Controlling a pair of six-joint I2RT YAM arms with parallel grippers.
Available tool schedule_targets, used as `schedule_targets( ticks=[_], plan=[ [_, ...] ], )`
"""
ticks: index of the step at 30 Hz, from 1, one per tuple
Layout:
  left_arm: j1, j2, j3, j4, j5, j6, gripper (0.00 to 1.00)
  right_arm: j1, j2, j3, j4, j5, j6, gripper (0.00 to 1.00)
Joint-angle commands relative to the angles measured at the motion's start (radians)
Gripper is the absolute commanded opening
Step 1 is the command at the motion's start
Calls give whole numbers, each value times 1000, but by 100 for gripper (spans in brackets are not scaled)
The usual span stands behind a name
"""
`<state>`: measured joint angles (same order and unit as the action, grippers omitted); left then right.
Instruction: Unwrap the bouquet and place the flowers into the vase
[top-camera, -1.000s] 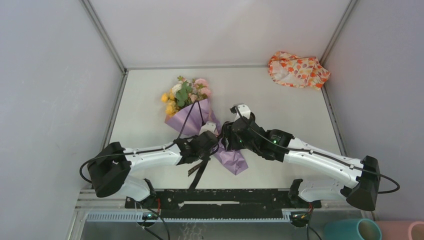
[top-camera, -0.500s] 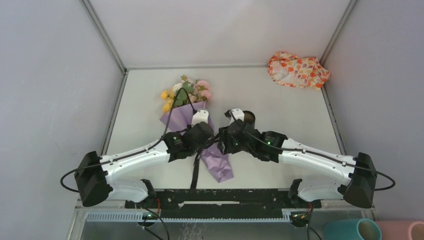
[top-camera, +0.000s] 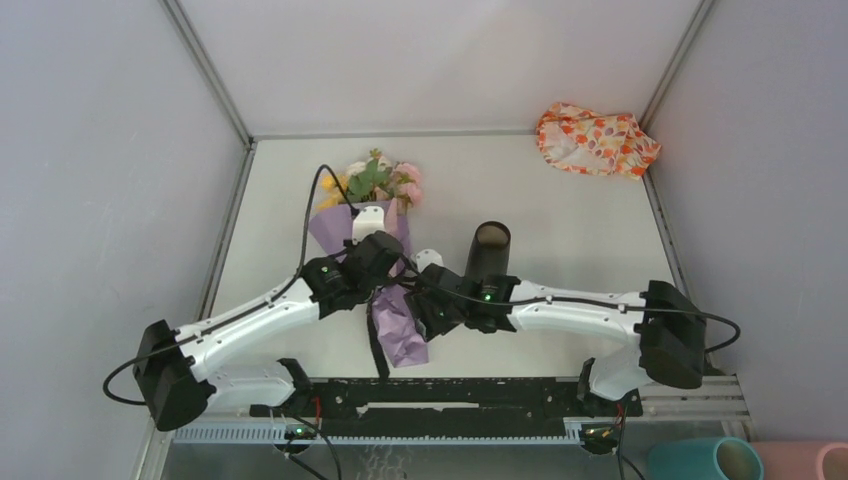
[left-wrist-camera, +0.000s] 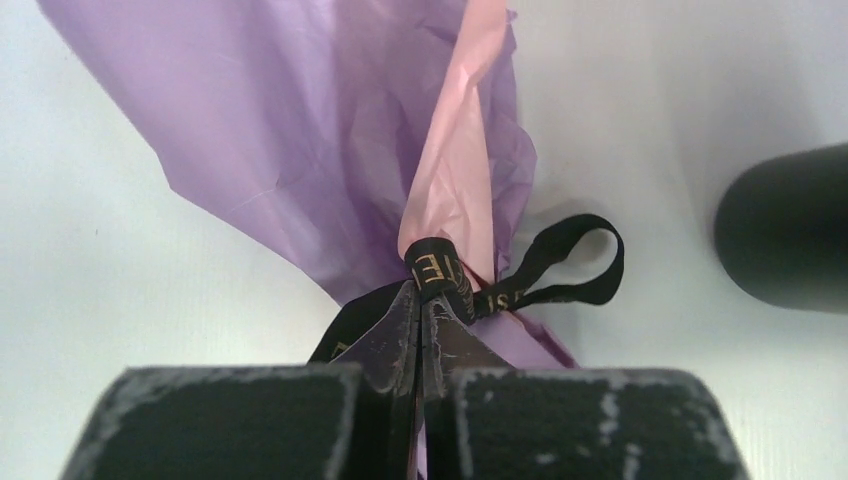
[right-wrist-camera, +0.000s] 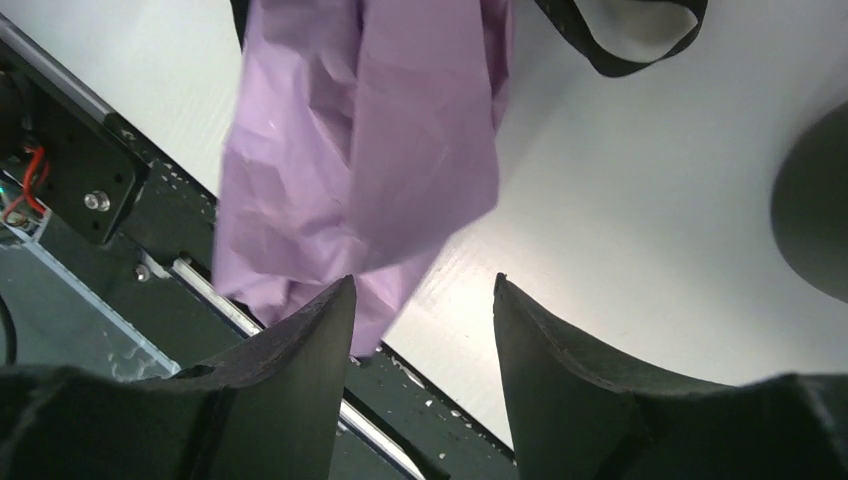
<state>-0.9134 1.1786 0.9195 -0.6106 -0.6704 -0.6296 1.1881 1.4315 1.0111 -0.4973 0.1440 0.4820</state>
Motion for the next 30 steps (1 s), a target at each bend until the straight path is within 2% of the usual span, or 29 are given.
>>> schedule_targets(
  ticks=[1,6,9,17,22,30],
  plan=[
    [87,-62,-71,97,35,-13,0,11,53,74,43,-16,-37,62],
    [215,-96,-184,288,206,21,0,-7,96,119,62,-22,-60,62],
    [250,-87,-200,348,273,45,0,-39,101,126,92,-54,-53,62],
    [252,-120,-261,346,316,21,0,-139,184,187,142,-209,-24,59],
    [252,-197,-309,297,296,-11,0,-163,290,283,112,-232,-37,56],
    [251,-264,-298,193,228,-16,0,-215,398,375,97,-263,-36,54]
  ],
)
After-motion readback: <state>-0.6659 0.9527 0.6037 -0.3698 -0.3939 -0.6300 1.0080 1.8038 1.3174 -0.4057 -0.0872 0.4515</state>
